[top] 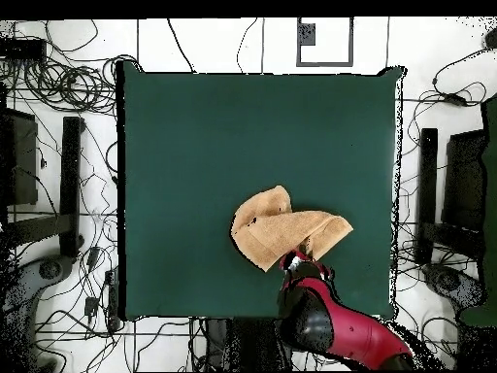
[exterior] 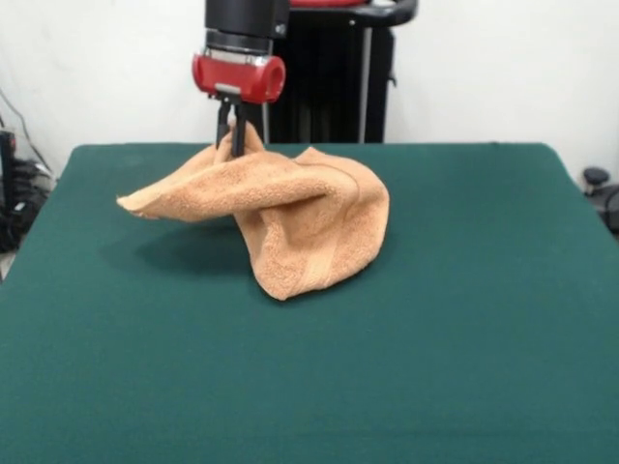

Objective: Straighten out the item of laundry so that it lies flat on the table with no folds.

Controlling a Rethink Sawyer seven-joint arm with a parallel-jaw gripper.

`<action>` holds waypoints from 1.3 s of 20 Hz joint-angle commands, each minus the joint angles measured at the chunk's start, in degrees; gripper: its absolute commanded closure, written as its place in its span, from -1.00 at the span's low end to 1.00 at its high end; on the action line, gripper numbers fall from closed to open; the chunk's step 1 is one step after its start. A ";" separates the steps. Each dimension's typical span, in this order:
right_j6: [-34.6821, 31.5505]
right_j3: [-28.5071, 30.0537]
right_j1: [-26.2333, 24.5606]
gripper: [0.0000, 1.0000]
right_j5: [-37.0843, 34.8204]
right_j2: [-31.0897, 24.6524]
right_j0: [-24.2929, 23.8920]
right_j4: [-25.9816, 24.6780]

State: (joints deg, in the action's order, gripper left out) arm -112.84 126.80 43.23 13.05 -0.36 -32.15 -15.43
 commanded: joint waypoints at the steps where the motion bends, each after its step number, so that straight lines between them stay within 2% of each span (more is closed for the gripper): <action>1: -6.87 -4.59 1.52 1.00 -6.00 -1.38 2.13 3.31; 8: -6.83 -5.30 -0.64 1.00 -3.81 -2.77 1.04 1.50; 14: -7.33 -4.44 6.06 1.00 -13.16 1.67 6.93 7.23; 17: -6.36 -7.90 11.86 1.00 -25.60 7.23 14.13 10.50; 20: -7.63 -10.80 13.56 1.00 -34.64 10.16 17.99 11.40; 26: -9.39 -12.35 13.40 1.00 -37.05 10.86 19.59 11.10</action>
State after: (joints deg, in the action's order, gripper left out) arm -112.86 120.07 54.88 -17.06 8.53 -14.90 -7.76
